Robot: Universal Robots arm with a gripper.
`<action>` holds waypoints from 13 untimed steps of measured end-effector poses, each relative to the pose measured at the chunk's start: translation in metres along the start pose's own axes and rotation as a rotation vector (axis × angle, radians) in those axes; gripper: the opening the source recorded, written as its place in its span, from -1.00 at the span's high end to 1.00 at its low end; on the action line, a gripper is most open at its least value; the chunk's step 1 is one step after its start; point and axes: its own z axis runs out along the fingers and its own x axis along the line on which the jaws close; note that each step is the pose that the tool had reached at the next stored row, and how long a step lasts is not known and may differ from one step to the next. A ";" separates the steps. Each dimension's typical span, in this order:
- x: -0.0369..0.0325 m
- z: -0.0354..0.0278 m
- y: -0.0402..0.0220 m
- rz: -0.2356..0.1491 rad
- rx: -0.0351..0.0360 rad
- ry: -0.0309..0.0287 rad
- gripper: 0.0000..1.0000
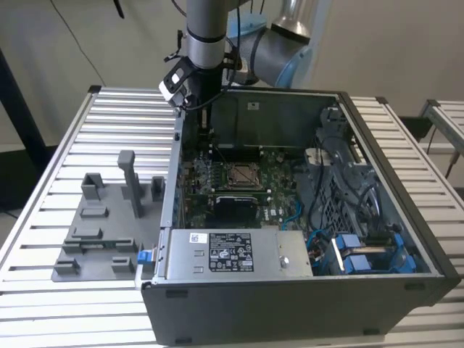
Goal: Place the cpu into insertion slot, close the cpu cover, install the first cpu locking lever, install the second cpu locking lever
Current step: 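Close the cpu cover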
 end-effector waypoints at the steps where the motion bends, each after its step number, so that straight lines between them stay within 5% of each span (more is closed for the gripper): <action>1: -0.0010 0.0034 0.0001 0.000 0.0003 -0.0007 0.79; 6: -0.0053 0.0097 0.0013 0.000 -0.0008 0.0011 0.79; 13: -0.0124 0.0087 0.0102 0.000 0.0010 0.0034 0.79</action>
